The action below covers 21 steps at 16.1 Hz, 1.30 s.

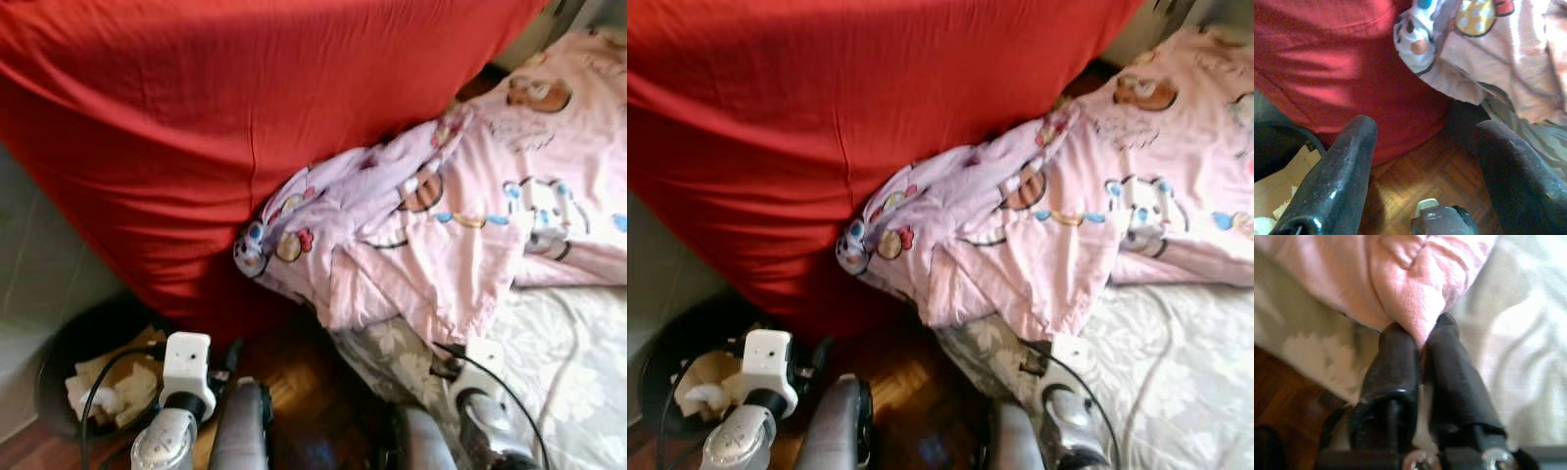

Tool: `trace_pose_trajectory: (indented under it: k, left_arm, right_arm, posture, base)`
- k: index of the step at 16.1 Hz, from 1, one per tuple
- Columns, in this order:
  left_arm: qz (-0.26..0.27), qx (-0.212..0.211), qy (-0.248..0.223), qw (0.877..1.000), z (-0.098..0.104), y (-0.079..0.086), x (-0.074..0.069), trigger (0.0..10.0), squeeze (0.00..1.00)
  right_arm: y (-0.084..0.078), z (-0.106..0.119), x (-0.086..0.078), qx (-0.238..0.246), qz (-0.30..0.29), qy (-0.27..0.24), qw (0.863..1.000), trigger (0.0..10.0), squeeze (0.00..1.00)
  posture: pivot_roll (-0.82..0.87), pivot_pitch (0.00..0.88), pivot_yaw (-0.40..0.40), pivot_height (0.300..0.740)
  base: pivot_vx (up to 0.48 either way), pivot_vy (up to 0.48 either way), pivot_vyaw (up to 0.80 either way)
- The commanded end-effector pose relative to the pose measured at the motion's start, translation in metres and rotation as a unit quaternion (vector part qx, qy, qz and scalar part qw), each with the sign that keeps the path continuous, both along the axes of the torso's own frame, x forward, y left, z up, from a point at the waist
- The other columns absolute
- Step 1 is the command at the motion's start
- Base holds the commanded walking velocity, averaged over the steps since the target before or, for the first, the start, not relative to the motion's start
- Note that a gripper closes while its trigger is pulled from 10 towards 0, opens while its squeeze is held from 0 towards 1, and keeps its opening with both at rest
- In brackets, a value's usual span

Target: Clean up the room

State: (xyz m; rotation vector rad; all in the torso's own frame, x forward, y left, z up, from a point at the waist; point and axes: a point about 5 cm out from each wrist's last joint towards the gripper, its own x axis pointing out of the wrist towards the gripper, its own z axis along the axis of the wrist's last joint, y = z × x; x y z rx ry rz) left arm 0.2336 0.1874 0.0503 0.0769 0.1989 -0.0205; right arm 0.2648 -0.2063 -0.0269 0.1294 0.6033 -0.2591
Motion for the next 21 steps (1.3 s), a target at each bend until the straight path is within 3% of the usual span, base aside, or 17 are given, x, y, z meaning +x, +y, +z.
trace_pose_trajectory:
  k: [1,5,8,12,13,19,21]
  left_arm:
    - [0.011,0.004,0.012,1.000,-0.008,0.006,-0.003,10.0,0.00]
    - [0.058,-0.006,0.051,0.997,-0.037,0.021,-0.007,10.0,0.00]
    - [0.082,-0.010,0.083,0.993,-0.059,0.026,-0.012,10.0,0.00]
    - [0.110,-0.020,0.112,0.987,-0.073,0.029,-0.012,10.0,0.00]
    - [0.118,-0.022,0.131,0.984,-0.080,0.032,-0.013,10.0,0.00]
    - [0.166,-0.040,0.175,0.970,-0.098,0.041,-0.025,10.0,0.00]
    - [0.146,-0.031,0.189,0.971,-0.103,0.035,-0.029,10.0,0.00]
  right_arm:
    - [-0.004,-0.005,-0.007,0.001,-0.006,0.007,1.000,0.0,0.00]
    - [-0.010,-0.002,-0.011,0.002,-0.018,-0.034,0.999,0.0,0.00]
    - [0.000,-0.007,-0.020,0.002,-0.001,-0.048,0.999,0.0,0.00]
    - [0.004,-0.009,-0.021,0.007,-0.005,-0.048,0.999,0.0,0.00]
    - [0.005,-0.009,-0.022,0.018,-0.008,-0.053,0.998,10.0,0.00]
    - [-0.002,-0.005,-0.020,0.010,-0.025,-0.065,0.998,10.0,0.00]
    - [-0.001,-0.005,-0.019,0.014,-0.023,-0.063,0.998,10.0,0.00]
  posture:
    - [0.16,0.103,-0.032,0.621]
    - [0.11,0.023,-0.042,0.621]
    - [0.08,0.000,-0.041,0.621]
    - [0.06,0.000,-0.041,0.621]
    - [0.06,0.000,-0.038,0.621]
    - [0.06,0.000,-0.022,0.646]
    - [0.06,0.000,-0.020,0.666]
  base:
    - [0.000,0.000,0.00]
    - [0.000,0.000,0.00]
    - [0.000,0.000,0.00]
    - [0.000,0.000,0.00]
    - [0.000,0.000,0.00]
    - [0.000,0.000,0.00]
    - [0.000,0.000,0.00]
